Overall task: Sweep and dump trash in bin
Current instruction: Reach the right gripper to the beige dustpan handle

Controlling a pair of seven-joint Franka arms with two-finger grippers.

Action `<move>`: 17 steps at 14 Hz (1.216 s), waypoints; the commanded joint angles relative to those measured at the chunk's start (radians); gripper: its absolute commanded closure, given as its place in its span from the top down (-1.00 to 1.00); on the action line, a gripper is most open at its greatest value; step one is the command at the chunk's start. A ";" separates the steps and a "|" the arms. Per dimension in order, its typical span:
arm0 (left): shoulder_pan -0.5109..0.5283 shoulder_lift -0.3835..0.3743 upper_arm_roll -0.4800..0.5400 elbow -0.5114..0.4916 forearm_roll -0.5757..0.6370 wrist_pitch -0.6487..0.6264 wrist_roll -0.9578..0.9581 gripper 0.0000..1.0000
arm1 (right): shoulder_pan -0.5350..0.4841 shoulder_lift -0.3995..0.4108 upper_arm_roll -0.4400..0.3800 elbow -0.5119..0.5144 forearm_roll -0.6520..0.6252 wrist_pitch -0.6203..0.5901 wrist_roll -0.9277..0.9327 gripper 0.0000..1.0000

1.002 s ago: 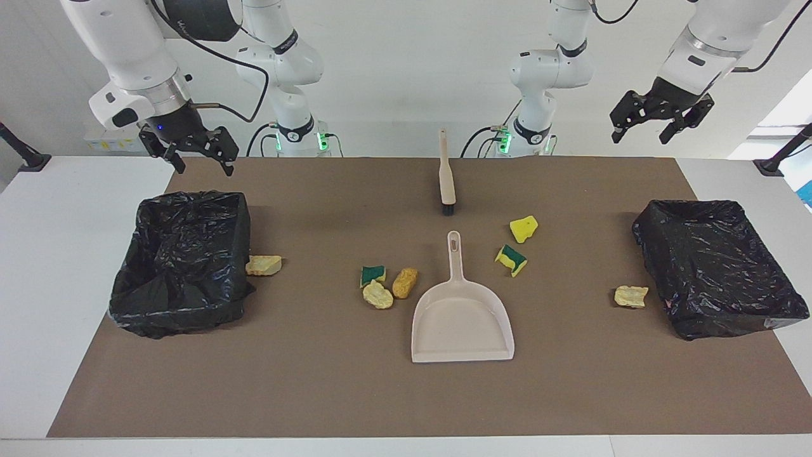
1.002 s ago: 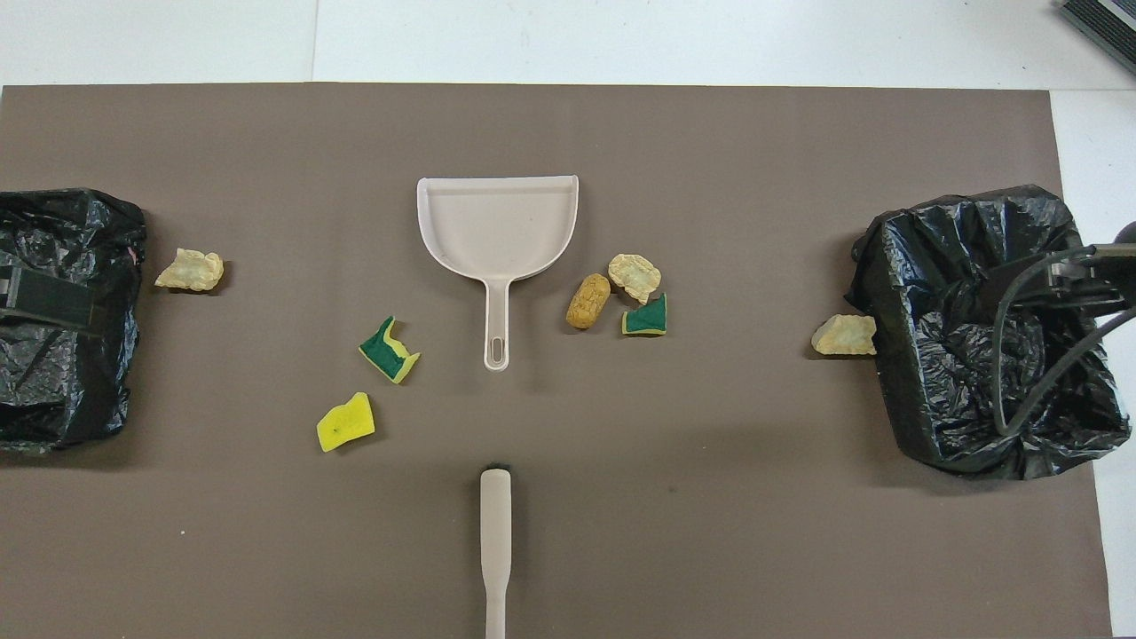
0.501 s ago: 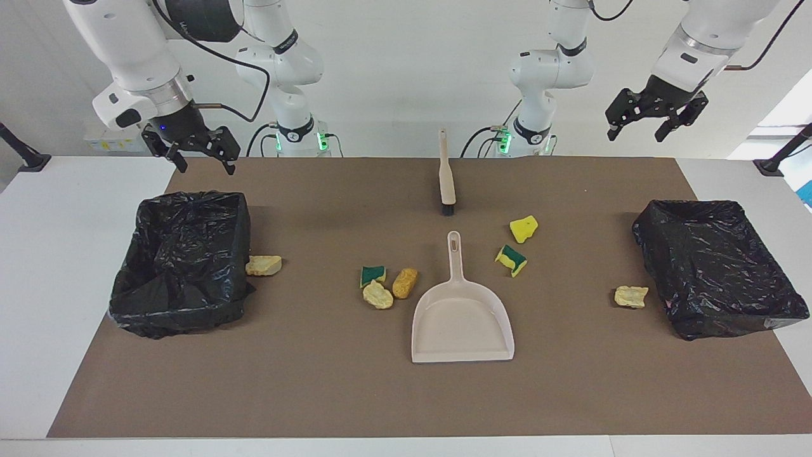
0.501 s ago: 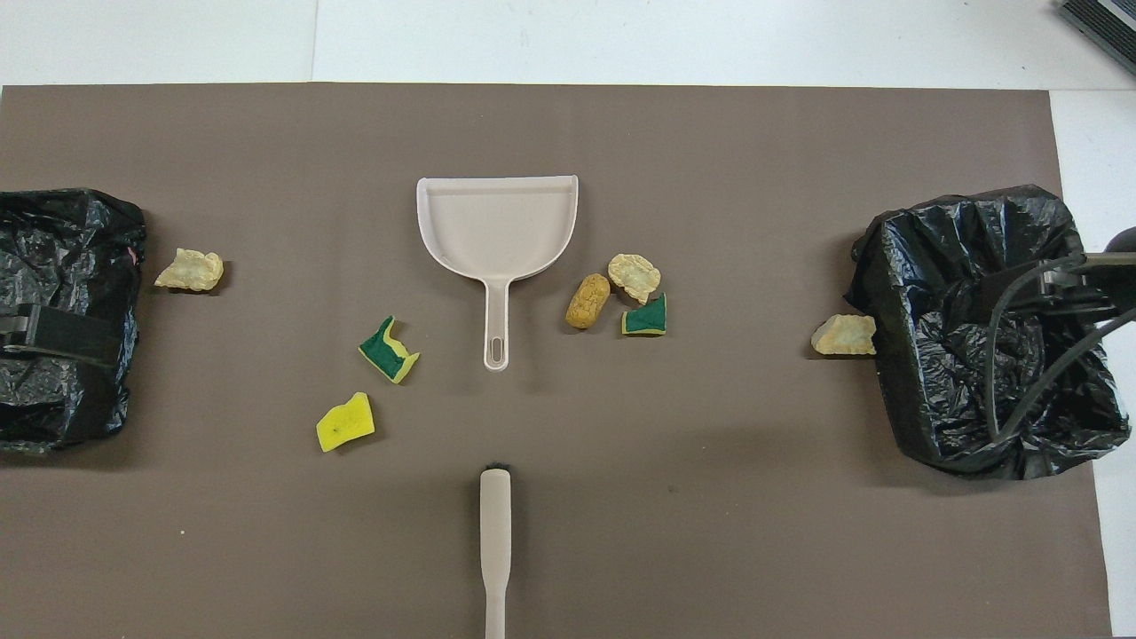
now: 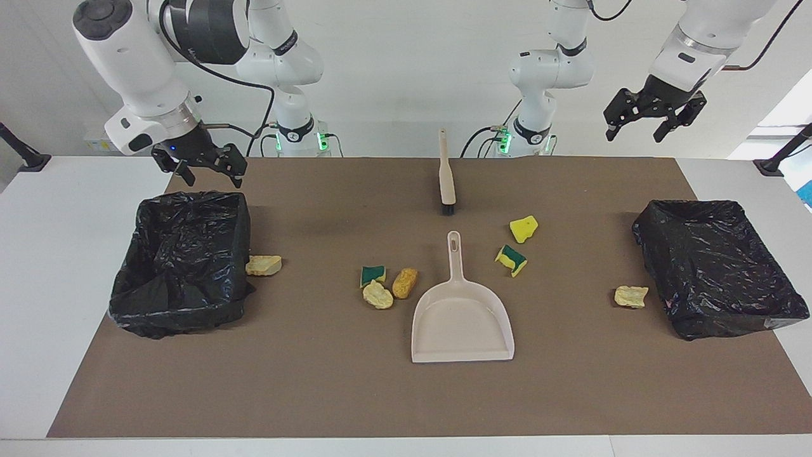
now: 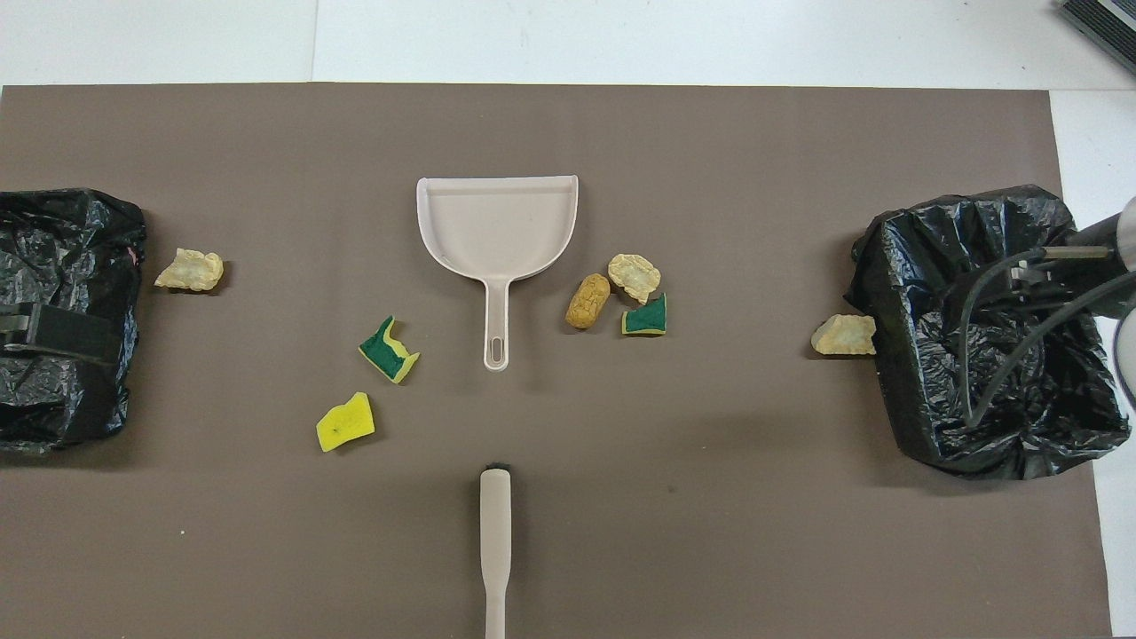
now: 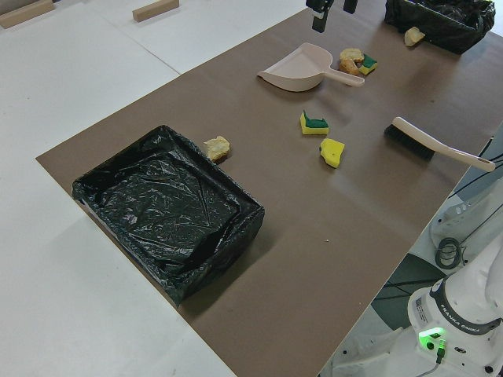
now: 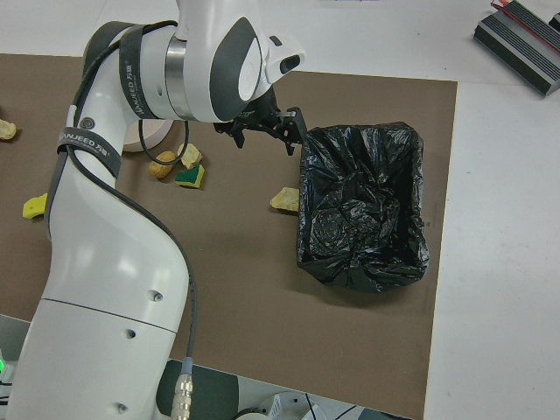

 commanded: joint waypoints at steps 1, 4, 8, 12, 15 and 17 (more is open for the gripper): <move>-0.008 -0.019 0.003 -0.026 0.013 0.022 0.007 1.00 | -0.001 0.069 0.044 0.057 0.012 0.006 0.006 1.00; -0.007 -0.018 0.003 -0.022 0.015 0.027 0.006 1.00 | 0.000 0.113 0.080 0.077 0.015 0.036 0.020 1.00; 0.004 0.017 0.005 0.033 0.013 0.005 0.010 1.00 | 0.000 0.270 0.146 0.256 0.018 0.047 0.050 1.00; -0.010 0.010 0.002 0.024 0.013 0.013 0.001 1.00 | 0.014 0.359 0.266 0.298 0.017 0.139 0.202 1.00; -0.021 0.007 -0.001 0.024 0.013 0.005 -0.001 1.00 | 0.104 0.408 0.265 0.301 0.014 0.211 0.268 1.00; -0.024 -0.007 -0.001 0.001 0.013 -0.002 -0.042 1.00 | 0.143 0.439 0.265 0.301 0.006 0.269 0.346 1.00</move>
